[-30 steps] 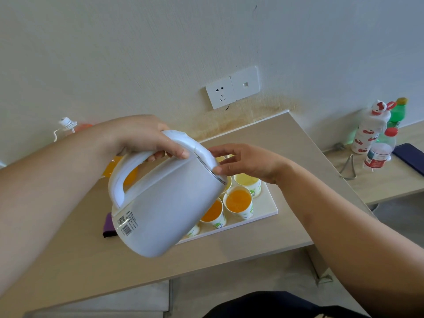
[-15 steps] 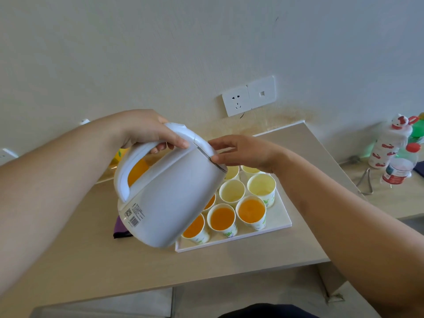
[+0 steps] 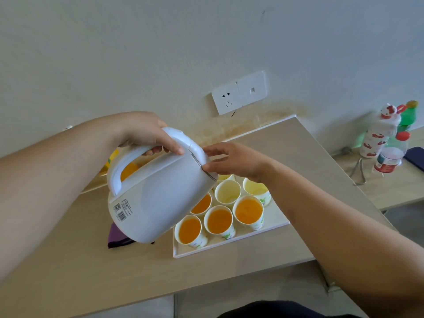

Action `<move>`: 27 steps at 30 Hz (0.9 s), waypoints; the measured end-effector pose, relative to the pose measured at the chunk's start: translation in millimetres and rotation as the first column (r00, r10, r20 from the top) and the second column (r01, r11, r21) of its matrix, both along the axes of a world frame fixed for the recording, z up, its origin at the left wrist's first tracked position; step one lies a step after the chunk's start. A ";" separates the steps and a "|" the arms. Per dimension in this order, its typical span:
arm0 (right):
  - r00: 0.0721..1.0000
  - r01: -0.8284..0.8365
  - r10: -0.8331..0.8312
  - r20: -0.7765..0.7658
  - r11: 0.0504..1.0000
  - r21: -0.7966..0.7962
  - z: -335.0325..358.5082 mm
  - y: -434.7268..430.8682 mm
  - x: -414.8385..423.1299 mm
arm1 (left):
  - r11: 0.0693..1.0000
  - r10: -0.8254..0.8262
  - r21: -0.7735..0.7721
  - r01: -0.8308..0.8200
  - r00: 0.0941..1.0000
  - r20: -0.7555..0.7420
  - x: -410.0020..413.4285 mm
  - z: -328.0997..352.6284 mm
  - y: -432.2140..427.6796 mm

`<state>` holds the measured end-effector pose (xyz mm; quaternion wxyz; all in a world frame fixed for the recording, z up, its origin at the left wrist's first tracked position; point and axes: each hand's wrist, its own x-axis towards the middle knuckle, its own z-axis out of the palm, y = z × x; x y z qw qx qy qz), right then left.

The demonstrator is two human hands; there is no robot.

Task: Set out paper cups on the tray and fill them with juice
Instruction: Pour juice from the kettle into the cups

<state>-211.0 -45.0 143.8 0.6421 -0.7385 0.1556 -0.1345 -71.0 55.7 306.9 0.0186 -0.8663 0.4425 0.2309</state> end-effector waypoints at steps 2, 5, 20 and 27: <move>1.000 0.002 -0.002 0.005 1.000 0.028 -1.7 -0.2 -0.7 | 1.000 -0.018 0.018 0.018 1.000 0.003 -0.3 -1.2 -3.5; 1.000 0.007 -0.008 0.009 0.998 0.060 -3.8 0.0 -1.5 | 0.998 -0.045 0.041 0.045 0.999 0.016 -1.1 -1.8 -7.7; 0.997 0.037 -0.054 0.050 0.952 0.304 -13.1 5.5 -10.2 | 0.985 -0.140 0.114 0.126 0.982 0.124 -16.3 -1.4 -13.1; 0.996 0.038 -0.064 0.064 0.937 0.346 -16.6 7.8 -10.3 | 0.977 -0.174 0.153 0.147 0.968 0.181 -24.4 0.8 -13.6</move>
